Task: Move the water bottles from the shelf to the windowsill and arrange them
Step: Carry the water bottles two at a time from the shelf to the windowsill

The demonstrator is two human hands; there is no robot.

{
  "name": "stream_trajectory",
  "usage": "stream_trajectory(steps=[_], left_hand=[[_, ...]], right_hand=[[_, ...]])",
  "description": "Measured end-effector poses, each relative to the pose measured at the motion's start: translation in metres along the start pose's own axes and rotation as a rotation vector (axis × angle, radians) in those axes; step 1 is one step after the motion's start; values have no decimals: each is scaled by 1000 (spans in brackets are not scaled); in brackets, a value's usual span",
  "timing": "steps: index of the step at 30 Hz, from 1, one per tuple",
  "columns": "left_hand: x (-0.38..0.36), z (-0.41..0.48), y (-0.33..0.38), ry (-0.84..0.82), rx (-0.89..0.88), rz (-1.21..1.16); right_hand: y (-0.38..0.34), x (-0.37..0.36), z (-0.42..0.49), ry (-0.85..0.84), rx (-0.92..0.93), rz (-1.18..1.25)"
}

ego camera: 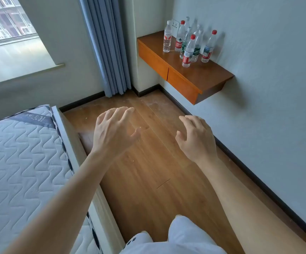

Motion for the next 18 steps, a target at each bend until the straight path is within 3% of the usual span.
stream_trajectory(steps=[10, 18], left_hand=[[-34, 72, 2, 8, -38, -2], [-78, 187, 23, -9, -36, 18]], right_hand=[[30, -27, 67, 7, -27, -2], [93, -57, 169, 17, -56, 16]])
Point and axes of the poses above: each hand's wrist, its own z-axis towards the middle knuckle, its own x-axis out of the back of the hand, y = z × x, the point moved 3 cm from there along z, towards the middle knuckle, and after that the axes turned 6 degrees about x, right-handed, at the moved point
